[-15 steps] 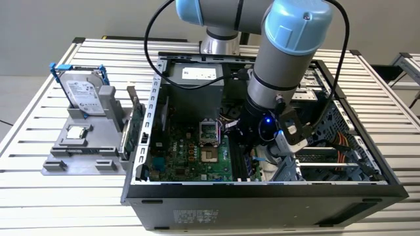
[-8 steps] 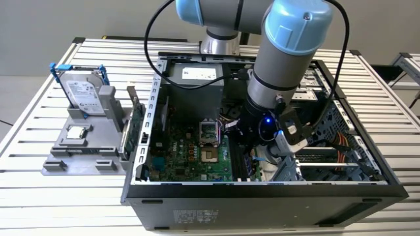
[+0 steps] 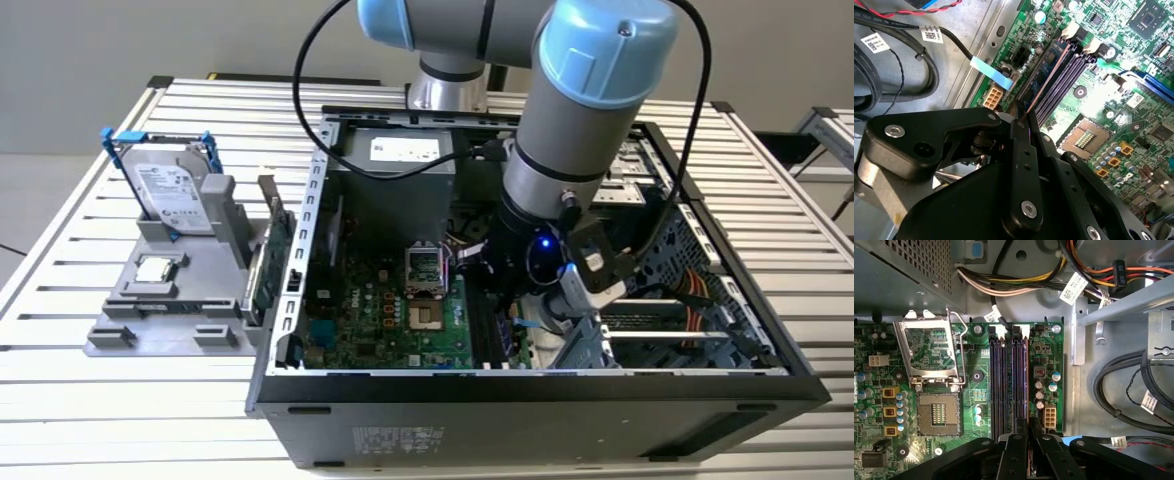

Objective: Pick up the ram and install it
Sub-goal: 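Insert the ram into the slot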

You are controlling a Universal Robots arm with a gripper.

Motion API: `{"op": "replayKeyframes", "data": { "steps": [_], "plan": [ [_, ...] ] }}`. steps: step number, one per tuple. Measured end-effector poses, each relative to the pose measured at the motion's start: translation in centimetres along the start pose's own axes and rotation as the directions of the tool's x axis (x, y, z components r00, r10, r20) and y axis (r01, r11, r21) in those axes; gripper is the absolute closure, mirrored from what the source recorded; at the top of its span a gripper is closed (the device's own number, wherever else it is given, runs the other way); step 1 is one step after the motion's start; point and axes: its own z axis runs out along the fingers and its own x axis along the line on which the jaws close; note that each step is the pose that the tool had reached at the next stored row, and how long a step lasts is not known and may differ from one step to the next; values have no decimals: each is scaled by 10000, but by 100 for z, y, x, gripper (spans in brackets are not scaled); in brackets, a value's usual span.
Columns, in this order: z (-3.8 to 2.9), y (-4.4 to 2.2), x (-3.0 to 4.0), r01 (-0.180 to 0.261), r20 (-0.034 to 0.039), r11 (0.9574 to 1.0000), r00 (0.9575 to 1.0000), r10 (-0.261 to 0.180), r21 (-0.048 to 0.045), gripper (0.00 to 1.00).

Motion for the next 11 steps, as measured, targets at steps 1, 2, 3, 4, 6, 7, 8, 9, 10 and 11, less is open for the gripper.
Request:
{"op": "replayKeyframes", "data": {
  "steps": [1,2,3,4,6,7,8,9,10,11],
  "plan": [
    [0,0,1,-1,0,10000,10000,1,0,100],
    [-1,-1,4,-6,0,10000,10000,6,1,100],
    [-1,-1,6,-9,0,10000,10000,9,1,100],
    [-2,-1,6,-8,-1,10000,10000,8,3,100],
    [-2,1,9,-9,-1,10000,10000,9,7,100],
    [-4,3,9,-9,-2,10000,10000,9,9,100],
    [-6,5,10,-9,-2,10000,10000,9,12,100],
    [-5,7,10,-9,-2,10000,10000,9,15,100],
    [-5,8,10,-9,-1,10000,10000,9,16,100],
    [-5,8,10,-9,-1,10000,10000,9,16,100]
  ]
}}
